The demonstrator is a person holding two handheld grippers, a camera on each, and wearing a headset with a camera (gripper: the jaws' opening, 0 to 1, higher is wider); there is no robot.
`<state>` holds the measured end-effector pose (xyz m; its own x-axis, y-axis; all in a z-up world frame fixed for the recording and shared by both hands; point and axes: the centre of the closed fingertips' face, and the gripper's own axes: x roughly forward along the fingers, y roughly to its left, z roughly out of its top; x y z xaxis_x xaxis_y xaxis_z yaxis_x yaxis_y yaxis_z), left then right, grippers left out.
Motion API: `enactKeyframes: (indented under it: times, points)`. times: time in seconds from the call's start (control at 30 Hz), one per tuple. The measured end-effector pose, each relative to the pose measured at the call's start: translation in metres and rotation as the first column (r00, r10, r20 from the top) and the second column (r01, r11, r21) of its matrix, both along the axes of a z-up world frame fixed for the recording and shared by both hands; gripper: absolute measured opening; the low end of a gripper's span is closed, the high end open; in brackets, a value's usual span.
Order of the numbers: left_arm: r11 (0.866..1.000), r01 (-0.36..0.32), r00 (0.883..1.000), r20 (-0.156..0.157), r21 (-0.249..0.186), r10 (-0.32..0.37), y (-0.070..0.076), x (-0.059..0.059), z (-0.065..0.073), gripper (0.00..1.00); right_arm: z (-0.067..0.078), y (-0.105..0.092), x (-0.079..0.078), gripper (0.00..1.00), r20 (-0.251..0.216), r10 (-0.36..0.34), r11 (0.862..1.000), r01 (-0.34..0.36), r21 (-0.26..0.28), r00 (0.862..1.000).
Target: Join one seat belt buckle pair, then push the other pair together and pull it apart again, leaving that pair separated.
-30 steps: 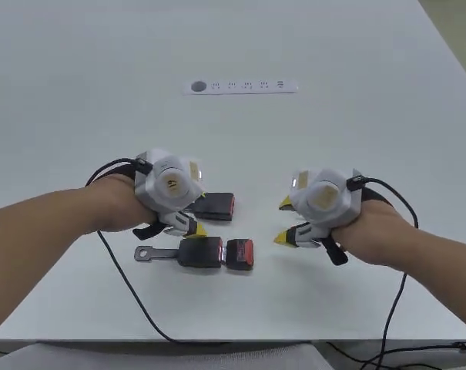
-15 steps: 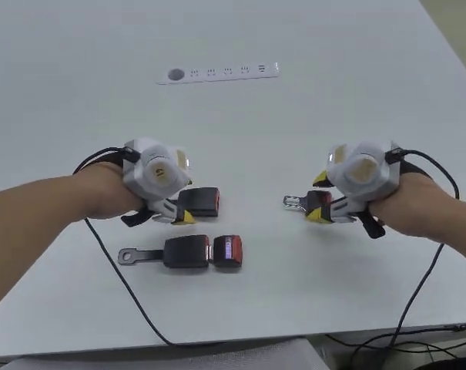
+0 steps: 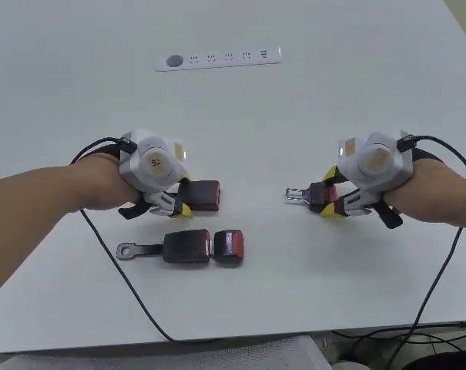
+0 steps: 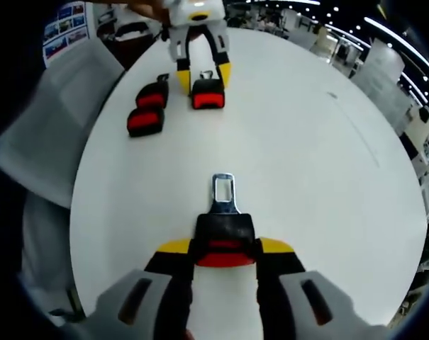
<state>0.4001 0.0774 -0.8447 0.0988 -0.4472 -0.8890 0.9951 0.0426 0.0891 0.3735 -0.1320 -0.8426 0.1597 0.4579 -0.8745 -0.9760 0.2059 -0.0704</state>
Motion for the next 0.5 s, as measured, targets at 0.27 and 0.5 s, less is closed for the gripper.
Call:
enactKeyframes:
  times: [0.27, 0.5]
  points:
    - [1.0, 0.001, 1.0, 0.008, 0.015, -0.001, -0.001, -0.005, 0.001, 0.33, 0.0, 0.004, 0.001, 0.33, -0.001, 0.047, 0.999, -0.047, -0.018, 0.999]
    - [1.0, -0.008, 1.0, 0.0, 0.013, 0.008, 0.0, -0.006, 0.001, 0.33, -0.001, 0.012, 0.003, 0.33, 0.001, 0.049, 0.999, -0.049, -0.025, 0.999]
